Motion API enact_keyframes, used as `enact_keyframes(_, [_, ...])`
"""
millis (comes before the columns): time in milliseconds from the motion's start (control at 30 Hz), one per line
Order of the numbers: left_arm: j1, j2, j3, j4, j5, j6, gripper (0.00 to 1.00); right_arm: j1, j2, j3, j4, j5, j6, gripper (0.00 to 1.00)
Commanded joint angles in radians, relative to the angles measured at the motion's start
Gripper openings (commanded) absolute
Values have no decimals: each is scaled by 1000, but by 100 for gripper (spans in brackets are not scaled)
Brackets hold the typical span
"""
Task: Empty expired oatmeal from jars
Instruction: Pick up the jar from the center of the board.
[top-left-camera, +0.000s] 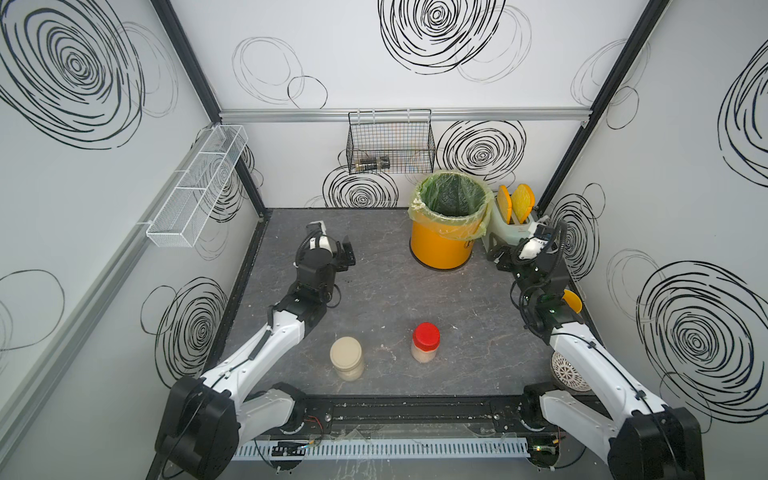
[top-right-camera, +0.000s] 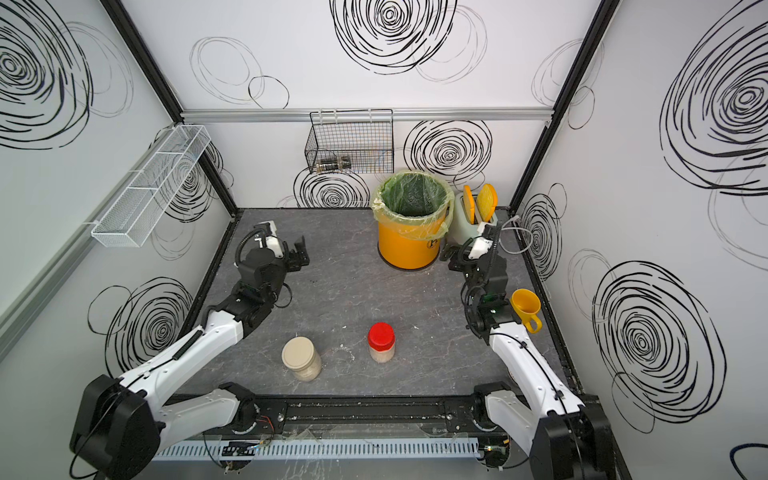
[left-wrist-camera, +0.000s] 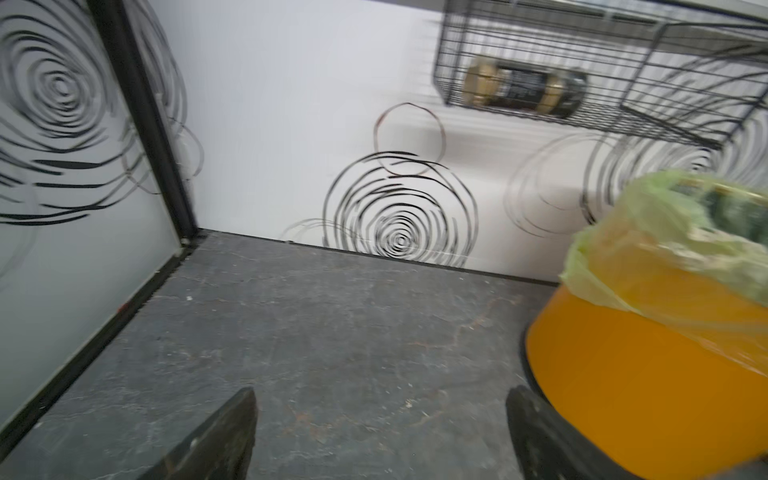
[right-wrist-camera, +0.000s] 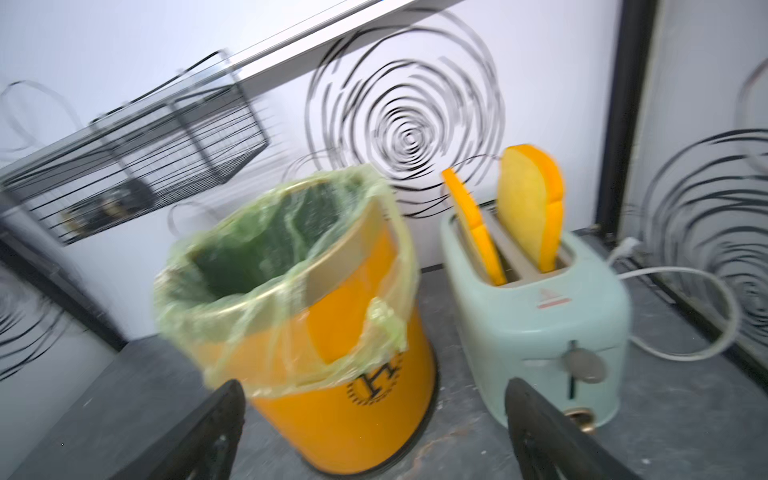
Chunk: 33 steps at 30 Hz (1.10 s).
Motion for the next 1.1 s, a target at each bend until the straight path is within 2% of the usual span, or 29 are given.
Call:
enact_keyframes(0, [-132,-47,52,-192,37,-36,96,124,-59,27,-281,-145,-8,98])
enact_keyframes(33, [-166,-64,55,-219,41,-35,96,172,-81,22,-318,-153,-23,98])
enact_keyframes(100, [-191,-99,48,-261,127,-33,96,255,-120,13,-383,-157,-47,98])
enact_keyframes(267, [-195,-143,32,-341,301,-80,96,464,-154,49,-564,-121,-69,98])
enact_keyframes(433, [-194,-146,15,-396,373,-74,96,712,-50,157,-744,0,-69,98])
enact_keyframes(533, [-192,-145,7,-424,387,-73,96,814,37,204,-811,42,-55,98])
enact_keyframes(633, [-186,-152,-3,-430,397,-79,96,861,108,232,-861,58,-38,98])
enact_keyframes(800, [-181,-177,-38,-395,420,-104,96,866,173,257,-933,76,-20,98])
enact_keyframes(1067, [-181,-186,-82,-356,445,-126,96,864,189,210,-878,143,-26,98])
